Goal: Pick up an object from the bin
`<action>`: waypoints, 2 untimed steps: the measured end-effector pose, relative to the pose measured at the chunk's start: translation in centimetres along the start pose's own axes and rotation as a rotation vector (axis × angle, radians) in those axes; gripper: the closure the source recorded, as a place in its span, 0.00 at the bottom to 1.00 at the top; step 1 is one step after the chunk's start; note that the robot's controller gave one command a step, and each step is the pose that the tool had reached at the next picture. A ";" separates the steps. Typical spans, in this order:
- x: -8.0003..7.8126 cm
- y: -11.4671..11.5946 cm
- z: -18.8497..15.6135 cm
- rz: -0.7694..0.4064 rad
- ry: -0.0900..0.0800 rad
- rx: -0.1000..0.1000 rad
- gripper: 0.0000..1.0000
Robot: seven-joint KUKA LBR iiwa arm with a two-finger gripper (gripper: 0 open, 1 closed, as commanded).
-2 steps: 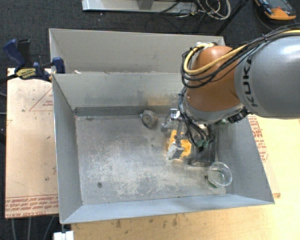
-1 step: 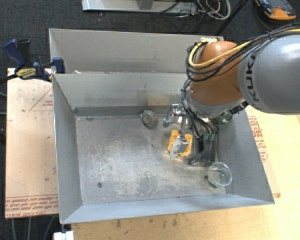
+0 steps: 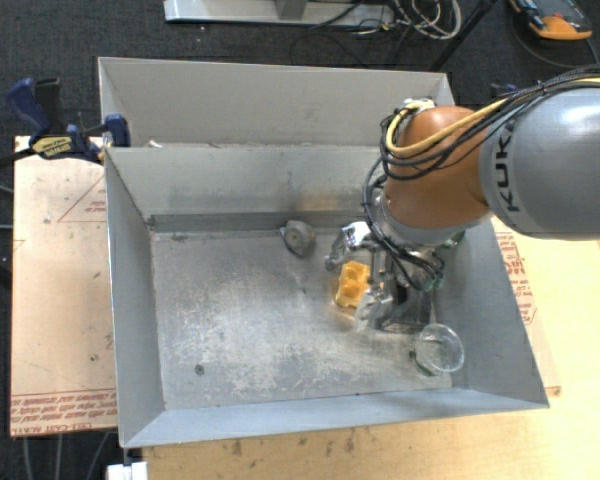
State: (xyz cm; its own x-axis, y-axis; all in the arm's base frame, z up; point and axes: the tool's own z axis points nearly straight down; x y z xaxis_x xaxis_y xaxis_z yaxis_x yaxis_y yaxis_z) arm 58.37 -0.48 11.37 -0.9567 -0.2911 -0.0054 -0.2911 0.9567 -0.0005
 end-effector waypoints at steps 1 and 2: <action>-2.2 -2.8 3.7 0.151 0.007 -0.004 1.00; -2.2 -2.8 3.7 0.152 0.006 -0.004 1.00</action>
Offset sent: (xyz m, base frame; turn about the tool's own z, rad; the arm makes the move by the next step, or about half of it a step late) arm 0.0000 0.0000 0.0000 0.0000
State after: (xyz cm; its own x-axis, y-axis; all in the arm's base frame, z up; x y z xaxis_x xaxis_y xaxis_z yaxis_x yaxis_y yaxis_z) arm 61.29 -2.53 7.71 -0.9897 -0.1432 0.0011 -0.1432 0.9897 0.0040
